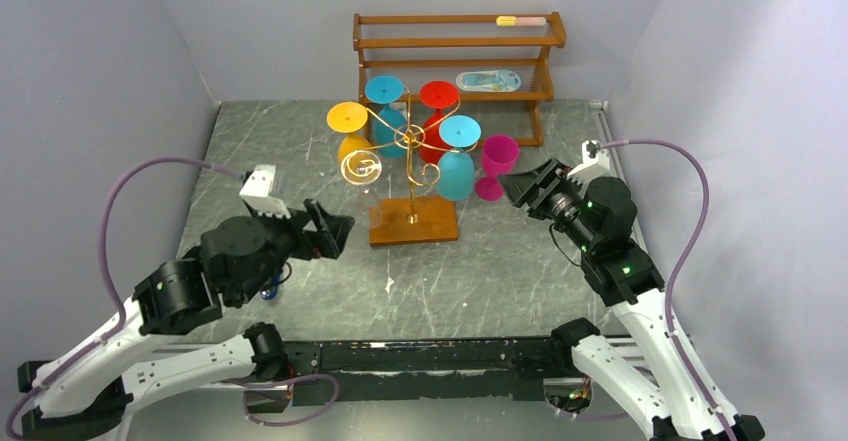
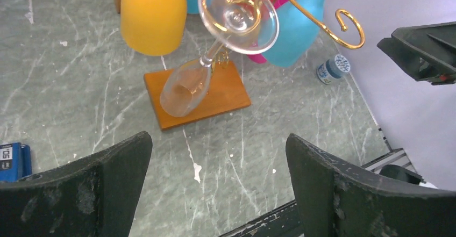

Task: Take the wine glass off the wine glass rack
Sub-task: Pick up the wine glass from the wine rack.

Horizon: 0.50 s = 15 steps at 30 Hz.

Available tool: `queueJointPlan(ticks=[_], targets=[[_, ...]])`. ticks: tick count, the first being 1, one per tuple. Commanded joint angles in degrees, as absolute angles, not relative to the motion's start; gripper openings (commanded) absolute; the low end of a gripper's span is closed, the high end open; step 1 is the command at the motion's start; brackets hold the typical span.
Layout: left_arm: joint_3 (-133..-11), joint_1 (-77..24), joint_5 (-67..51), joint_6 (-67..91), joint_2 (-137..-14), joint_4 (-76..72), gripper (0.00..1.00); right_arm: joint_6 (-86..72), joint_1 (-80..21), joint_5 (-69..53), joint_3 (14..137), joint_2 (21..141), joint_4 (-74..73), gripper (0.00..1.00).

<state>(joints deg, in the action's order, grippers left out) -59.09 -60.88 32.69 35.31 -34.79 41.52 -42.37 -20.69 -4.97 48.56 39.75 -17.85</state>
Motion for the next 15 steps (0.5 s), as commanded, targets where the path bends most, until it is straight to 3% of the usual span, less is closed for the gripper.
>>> queueJointPlan(ticks=[1, 15], targets=[[-64.5, -61.8, 36.8, 31.8, -41.4, 42.7, 0.99, -42.3, -20.5, -6.0, 50.2, 39.5, -18.2, 0.58], [-78.7, -56.3, 33.5, 23.4, -52.9, 40.9, 0.99, -42.0, -20.6, -4.6, 51.1, 37.1, -20.5, 0.58]])
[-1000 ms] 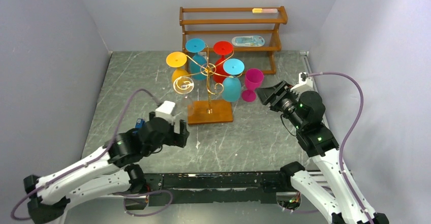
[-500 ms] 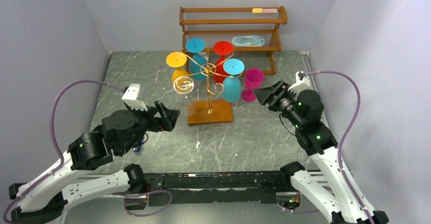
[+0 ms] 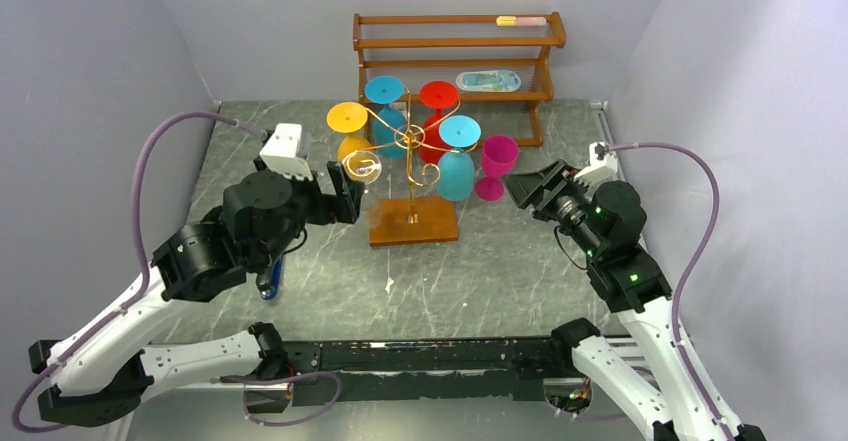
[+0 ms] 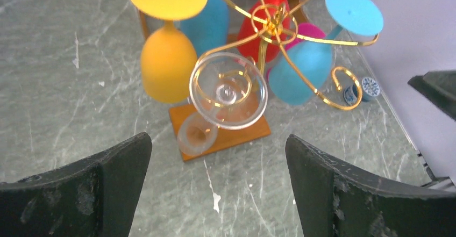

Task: Take the wine glass off the wine glass rack
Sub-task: Pick up the wine glass from the wine rack.

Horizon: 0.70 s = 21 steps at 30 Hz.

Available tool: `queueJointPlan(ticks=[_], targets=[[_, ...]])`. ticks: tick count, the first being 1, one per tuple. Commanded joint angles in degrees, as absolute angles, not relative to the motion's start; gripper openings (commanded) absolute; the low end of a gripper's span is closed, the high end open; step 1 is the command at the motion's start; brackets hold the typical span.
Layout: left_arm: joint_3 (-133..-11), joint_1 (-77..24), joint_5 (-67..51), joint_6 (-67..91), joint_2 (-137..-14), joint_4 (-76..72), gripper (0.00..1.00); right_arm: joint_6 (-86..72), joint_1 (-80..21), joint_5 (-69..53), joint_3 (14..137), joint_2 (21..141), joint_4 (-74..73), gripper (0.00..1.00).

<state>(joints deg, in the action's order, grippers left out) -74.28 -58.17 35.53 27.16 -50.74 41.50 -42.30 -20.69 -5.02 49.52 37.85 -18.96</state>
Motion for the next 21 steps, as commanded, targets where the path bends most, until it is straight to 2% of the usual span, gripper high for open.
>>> queueJointPlan(ticks=[1, 5, 9, 11, 17, 21], targets=[[-79.3, -55.5, 32.3, 22.9, -54.1, 40.9, 0.99, -42.0, -20.6, -4.8, 51.2, 37.0, -20.4, 0.58], [-79.8, -47.7, 23.1, 21.9, -57.4, 38.6, 0.99, -41.7, -20.6, -4.9, 51.5, 37.3, -21.3, 0.58], [-81.0, -34.3, 8.0, 21.3, -59.8, 37.5, 0.99, -41.6, -20.6, -4.0, 51.7, 36.6, -22.0, 0.58], [-82.1, -29.2, 1.6, 22.4, -59.8, 37.6, 0.9, -41.6, -20.6, -3.7, 51.5, 36.1, -22.0, 0.58], [-81.3, -26.0, -5.4, 21.8, -59.3, 36.9, 0.81, -41.7, -20.6, -3.1, 51.6, 36.0, -21.9, 0.58], [-75.6, -24.9, -11.0, 24.4, -57.1, 31.2, 0.78, -42.8, -20.6, -4.5, 50.9, 36.1, -20.6, 0.58]])
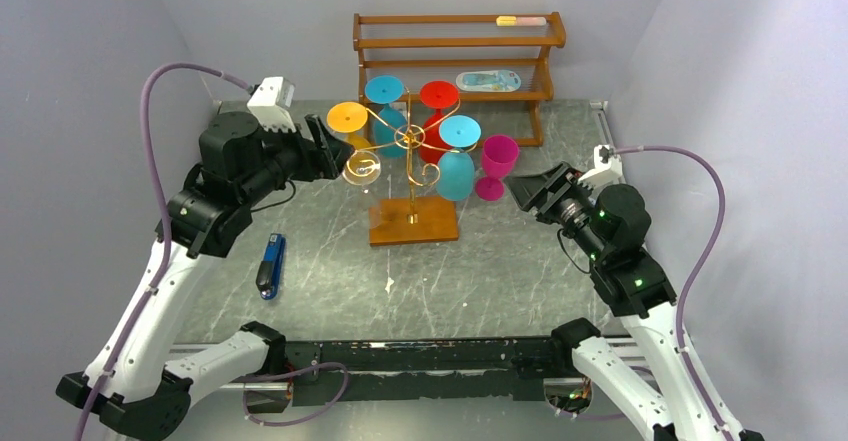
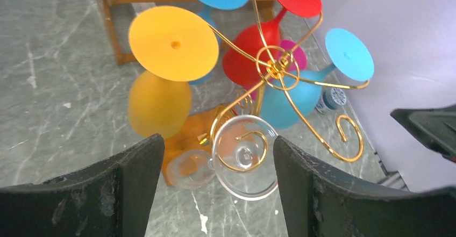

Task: Take the wine glass off the wine glass rack
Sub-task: Pick up the wine glass from the wine rack.

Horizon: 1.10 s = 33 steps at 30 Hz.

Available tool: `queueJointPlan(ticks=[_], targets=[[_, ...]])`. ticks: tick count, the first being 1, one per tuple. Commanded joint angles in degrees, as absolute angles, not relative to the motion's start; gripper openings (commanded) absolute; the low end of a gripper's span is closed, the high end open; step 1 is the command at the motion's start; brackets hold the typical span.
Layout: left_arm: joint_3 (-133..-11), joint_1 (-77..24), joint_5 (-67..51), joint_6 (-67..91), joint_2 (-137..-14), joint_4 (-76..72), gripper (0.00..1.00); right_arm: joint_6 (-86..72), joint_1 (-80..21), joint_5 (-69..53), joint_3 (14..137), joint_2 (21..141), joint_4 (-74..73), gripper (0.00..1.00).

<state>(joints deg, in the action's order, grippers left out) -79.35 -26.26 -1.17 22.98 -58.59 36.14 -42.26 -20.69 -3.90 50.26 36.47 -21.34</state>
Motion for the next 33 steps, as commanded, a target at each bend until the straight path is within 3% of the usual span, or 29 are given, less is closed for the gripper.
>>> queueJointPlan(ticks=[1, 8, 20, 28, 33], targets=[[-74.4, -24.7, -12.0, 24.9, -56.9, 30.3, 0.77, -43.0, -20.6, -4.8, 51.0, 36.2, -20.5, 0.58], [-69.3, -22.9, -14.3, 28.1, -56.6, 26.4, 0.73, -42.6, -20.6, -4.3, 51.9, 36.3, -21.7, 0.58], [-67.5, -21.9, -15.7, 28.9, -56.1, 25.5, 0.5, -43.4, -20.6, -4.6, 51.1, 36.1, -20.9, 0.58], [-67.7, -21.7, -15.0, 28.2, -56.6, 26.5, 0.44, -44.0, -20.6, -4.3, 50.7, 35.6, -21.1, 0.58], [-67.9, -21.7, -15.1, 27.9, -57.1, 26.8, 0.33, -44.1, -20.6, -4.1, 50.7, 35.3, -21.1, 0.58]])
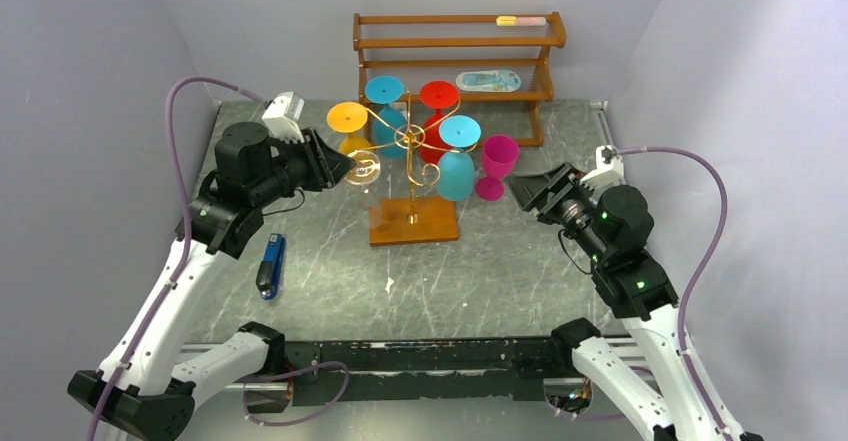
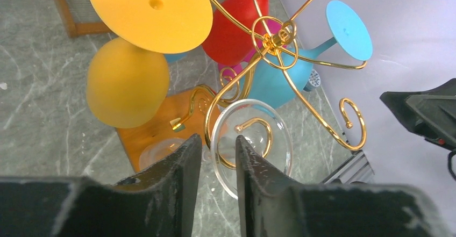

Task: Take the wine glass off the wine glass rack
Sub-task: Pick up the wine glass from the wine rack.

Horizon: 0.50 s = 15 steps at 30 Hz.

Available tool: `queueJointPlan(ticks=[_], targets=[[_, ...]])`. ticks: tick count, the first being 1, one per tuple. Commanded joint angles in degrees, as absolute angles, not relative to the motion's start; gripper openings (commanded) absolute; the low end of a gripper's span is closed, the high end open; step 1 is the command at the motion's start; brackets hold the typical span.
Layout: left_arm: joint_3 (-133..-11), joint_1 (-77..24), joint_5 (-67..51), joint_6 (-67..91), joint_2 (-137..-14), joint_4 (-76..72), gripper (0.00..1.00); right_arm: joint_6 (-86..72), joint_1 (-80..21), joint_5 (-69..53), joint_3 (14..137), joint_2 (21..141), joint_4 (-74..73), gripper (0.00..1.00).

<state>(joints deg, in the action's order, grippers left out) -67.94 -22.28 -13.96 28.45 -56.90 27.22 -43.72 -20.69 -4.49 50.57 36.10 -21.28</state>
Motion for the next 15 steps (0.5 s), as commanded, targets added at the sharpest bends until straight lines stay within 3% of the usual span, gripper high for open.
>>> queueJointPlan(ticks=[1, 9, 13, 15], targets=[[-67.9, -21.7, -14.9, 27.9, -57.0, 26.9, 0.32, -44.0, -20.6, -4.0, 50.9, 35.4, -21.3, 0.58], [-67.2, -21.7, -15.7, 27.9, -57.0, 27.0, 0.34, -44.3, -20.6, -3.6, 50.5, 35.0, -20.6, 0.58], [-66.8, -21.7, -14.6, 28.3, -56.0, 26.3, 0.21, -44.1, -20.6, -3.3, 50.7, 35.4, -20.5, 0.58], [-67.3, -21.7, -15.1, 28.0, -56.3, 26.5, 0.19, -44.2, -20.6, -3.5, 50.9, 35.7, -20.3, 0.58]])
